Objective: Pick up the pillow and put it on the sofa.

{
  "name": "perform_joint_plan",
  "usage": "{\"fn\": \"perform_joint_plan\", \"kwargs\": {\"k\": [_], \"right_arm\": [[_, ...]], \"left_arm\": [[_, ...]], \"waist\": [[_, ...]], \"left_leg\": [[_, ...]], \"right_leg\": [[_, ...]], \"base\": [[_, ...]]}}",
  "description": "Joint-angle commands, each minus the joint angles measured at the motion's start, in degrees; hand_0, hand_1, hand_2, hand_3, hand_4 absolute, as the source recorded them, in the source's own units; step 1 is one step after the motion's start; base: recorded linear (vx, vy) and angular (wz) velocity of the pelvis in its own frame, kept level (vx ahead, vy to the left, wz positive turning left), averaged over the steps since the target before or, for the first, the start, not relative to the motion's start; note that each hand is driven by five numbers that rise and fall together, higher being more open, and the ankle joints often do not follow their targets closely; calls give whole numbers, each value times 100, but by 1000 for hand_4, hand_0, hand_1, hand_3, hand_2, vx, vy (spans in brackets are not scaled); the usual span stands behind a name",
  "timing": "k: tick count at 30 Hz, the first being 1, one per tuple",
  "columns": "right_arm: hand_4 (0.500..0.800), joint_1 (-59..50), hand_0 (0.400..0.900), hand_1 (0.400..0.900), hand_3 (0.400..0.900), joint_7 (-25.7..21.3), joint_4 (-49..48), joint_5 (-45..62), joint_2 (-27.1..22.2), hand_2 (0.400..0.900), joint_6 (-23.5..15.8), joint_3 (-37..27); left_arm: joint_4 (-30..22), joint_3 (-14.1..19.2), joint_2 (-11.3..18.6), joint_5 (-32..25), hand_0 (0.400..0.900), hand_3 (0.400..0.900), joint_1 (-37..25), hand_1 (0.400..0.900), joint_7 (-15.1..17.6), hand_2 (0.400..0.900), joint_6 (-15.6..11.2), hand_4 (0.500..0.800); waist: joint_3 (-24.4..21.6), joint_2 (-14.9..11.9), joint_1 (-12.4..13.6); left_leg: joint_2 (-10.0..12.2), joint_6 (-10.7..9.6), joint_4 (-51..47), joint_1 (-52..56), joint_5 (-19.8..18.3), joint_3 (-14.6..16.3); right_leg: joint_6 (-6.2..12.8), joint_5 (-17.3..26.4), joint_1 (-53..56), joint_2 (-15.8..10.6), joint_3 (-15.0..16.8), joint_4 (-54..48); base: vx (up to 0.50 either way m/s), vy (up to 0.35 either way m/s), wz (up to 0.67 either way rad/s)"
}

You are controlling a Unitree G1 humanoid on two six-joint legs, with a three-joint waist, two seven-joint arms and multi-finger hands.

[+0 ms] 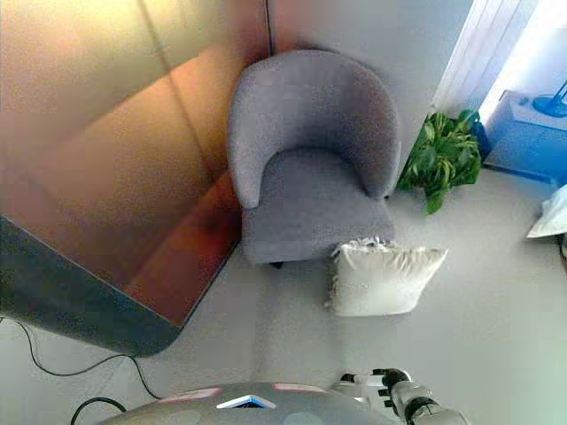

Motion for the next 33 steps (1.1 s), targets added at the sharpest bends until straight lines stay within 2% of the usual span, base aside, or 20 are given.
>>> {"fn": "perform_joint_plan", "kwargs": {"k": [1, 4, 6, 12, 21, 33], "right_arm": [[800, -250, 900, 900, 900, 21, 501, -66, -63, 900, 151, 75], [800, -263, 900, 900, 900, 40, 461, -70, -58, 900, 175, 106], [800, -256, 900, 900, 900, 42, 454, -65, -40, 900, 152, 123], [800, -270, 900, 900, 900, 65, 389, -76, 18, 900, 135, 172], [800, -265, 900, 900, 900, 100, 332, -159, -2, 900, -17, 261], [800, -271, 900, 900, 900, 70, 278, -216, -9, 900, -197, 343]], "left_arm": [[337, 62, 107, 224, 900, 900, -377, 900, 281, 900, -132, 800], [293, 29, 89, 252, 900, 900, -389, 900, 190, 900, -250, 800], [256, -32, 50, 244, 900, 900, -391, 900, 75, 900, -190, 800], [215, -106, -48, 106, 900, 900, -394, 900, 112, 900, -202, 800], [203, -118, -20, 42, 900, 900, -454, 900, 159, 900, -116, 800], [213, -140, 62, 262, 900, 900, -441, 900, 137, 900, 0, 800]], "waist": [[324, 2, 114], [332, -7, 122], [339, -12, 130], [357, -38, 134], [399, -46, 114], [466, 23, 41]], "left_leg": [[-68, 177, 192, -13, -157, 92], [-74, 177, 196, -23, -158, 83], [-81, 182, 195, -24, -162, 82], [-85, 195, 181, -14, -161, 78], [-79, 199, 186, -31, -157, 79], [-53, 192, 161, -73, -138, 113]], "right_leg": [[43, -373, 267, -102, -301, 295], [38, -371, 261, -97, -300, 292], [38, -366, 259, -95, -302, 287], [41, -350, 259, -87, -290, 277], [41, -335, 227, -83, -269, 282], [4, -365, 94, -41, -243, 340]], "base": [[0, 0, 0], [0, 0, 0], [0, 0, 0], [0, 0, 0], [0, 0, 0], [2, -50, -4]]}}
